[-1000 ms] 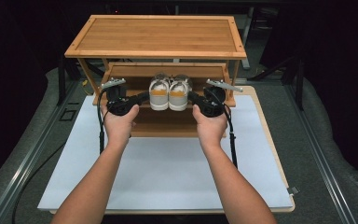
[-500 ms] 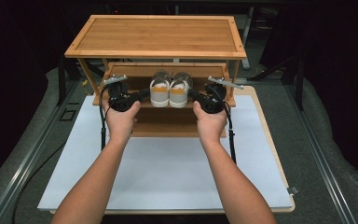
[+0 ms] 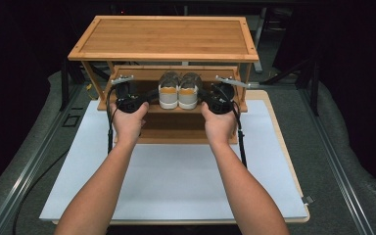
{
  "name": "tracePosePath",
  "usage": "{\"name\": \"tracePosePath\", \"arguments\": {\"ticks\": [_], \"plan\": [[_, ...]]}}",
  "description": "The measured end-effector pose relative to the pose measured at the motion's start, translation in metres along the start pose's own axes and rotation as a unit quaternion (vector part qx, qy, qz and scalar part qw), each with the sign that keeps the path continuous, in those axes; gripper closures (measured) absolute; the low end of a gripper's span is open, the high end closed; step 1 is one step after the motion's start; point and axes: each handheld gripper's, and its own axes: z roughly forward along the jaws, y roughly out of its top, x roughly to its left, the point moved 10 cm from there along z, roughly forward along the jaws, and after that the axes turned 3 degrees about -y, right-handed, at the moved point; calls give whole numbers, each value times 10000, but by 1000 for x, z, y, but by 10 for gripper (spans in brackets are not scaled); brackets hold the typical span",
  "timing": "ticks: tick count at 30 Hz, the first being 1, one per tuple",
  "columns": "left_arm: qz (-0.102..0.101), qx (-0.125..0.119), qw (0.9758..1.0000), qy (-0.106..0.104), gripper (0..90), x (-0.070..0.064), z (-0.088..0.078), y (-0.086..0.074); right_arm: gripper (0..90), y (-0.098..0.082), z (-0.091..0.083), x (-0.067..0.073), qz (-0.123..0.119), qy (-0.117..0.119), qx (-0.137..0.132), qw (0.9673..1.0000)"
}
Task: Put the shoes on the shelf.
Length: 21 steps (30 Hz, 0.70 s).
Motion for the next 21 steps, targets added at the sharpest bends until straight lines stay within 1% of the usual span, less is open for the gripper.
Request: {"name": "tracePosePath", "arguments": {"ticks": [3, 4, 5, 6, 9, 10, 11, 13, 14, 15, 16, 17, 18, 19, 21], "plan": [[2, 3, 10000, 23, 900, 2, 3, 1, 900, 1, 3, -1, 13, 1, 2, 10000], [-4, 7, 10000, -2, 900, 2, 4, 1, 900, 1, 4, -1, -20, 20, 53, 10000], [-9, 7, 10000, -13, 900, 2, 5, 1, 900, 3, 5, -3, -28, -55, 42, 10000], [-29, 3, 10000, -23, 900, 2, 7, 2, 900, 5, 8, -5, -32, -44, 7, 10000], [-14, 25, 10000, 11, 900, 4, 9, 3, 900, 6, 11, -6, 12, 0, 24, 10000], [-29, 25, 10000, -10, 900, 5, 10, 3, 900, 6, 12, -6, 9, 0, 31, 10000], [-52, 24, 10000, 8, 900, 6, 11, 4, 900, 6, 13, -8, 4, -95, 98, 9999], [-46, 29, 10000, 6, 900, 8, 13, 5, 900, 7, 15, -7, 9, -68, 75, 9999], [-72, 3, 10000, 20, 900, 9, 14, 5, 900, 7, 16, -8, 24, -74, 84, 9999], [-94, 1, 10000, 11, 900, 10, 15, 5, 900, 6, 17, -8, 28, -28, 130, 9999], [-125, 2, 9999, 4, 900, 11, 16, 5, 900, 8, 19, -7, 49, -23, 41, 10000], [-142, 21, 9999, 21, 900, 12, 16, 5, 900, 7, 20, -8, 36, -25, 47, 10000], [-143, 35, 9999, 43, 900, 13, 17, 5, 900, 6, 19, -9, -8, -36, 152, 9999], [-131, 29, 9999, 42, 900, 13, 18, 5, 900, 6, 21, -9, -14, -82, 83, 9999], [-147, 38, 9999, 39, 900, 14, 19, 6, 900, 8, 23, -9, -70, -127, 28, 9999]]}}
